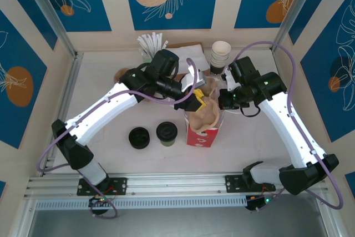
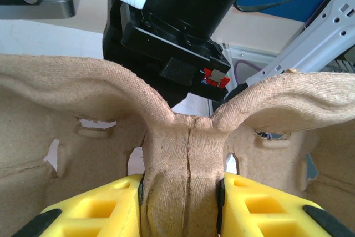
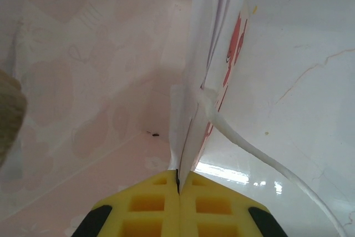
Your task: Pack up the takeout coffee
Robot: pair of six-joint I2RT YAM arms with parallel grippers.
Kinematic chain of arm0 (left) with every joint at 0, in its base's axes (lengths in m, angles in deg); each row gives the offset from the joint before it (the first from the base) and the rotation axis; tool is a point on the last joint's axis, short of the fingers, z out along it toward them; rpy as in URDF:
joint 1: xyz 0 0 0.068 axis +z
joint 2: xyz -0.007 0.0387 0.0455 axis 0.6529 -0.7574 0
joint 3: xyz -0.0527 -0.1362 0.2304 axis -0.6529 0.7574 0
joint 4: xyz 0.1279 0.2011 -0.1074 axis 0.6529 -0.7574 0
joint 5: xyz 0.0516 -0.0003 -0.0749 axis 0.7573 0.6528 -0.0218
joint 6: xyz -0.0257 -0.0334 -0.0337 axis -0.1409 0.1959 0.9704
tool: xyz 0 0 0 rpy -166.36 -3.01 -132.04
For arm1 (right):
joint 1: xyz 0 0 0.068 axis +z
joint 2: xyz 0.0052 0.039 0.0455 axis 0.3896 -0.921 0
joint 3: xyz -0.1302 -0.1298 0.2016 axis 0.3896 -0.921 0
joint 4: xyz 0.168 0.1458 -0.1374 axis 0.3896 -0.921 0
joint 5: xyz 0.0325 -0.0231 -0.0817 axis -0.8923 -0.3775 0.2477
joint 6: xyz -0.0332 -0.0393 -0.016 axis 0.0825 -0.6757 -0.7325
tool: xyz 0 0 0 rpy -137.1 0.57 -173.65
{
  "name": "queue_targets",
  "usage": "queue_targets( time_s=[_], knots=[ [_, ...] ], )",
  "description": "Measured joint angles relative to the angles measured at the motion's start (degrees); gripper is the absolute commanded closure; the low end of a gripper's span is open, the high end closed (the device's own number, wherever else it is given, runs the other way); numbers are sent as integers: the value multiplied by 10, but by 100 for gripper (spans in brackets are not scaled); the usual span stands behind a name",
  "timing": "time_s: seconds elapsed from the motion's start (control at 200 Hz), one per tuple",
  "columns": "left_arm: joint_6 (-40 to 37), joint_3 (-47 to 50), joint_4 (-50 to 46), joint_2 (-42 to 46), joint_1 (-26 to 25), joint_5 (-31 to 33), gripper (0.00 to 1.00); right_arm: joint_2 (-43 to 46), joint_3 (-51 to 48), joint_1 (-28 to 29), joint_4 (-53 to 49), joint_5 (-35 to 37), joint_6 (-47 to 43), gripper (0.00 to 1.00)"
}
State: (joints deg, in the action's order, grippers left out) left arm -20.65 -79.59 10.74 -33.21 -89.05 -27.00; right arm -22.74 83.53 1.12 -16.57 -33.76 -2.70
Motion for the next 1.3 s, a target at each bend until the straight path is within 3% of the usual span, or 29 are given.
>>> queue_targets(
  time_s=[0.55,0.77,1.3],
  knots=[
    [-41,-19,-59,-36,10,-6,65,5,-1,0,26,-32,-43,100],
    [-47,-75,-81,-75,20,-6,66,23,-2,7,28,-48,-57,100],
    [-90,-120,-160,-117,44,16,66,34,-19,11,25,-38,-75,100]
  ],
)
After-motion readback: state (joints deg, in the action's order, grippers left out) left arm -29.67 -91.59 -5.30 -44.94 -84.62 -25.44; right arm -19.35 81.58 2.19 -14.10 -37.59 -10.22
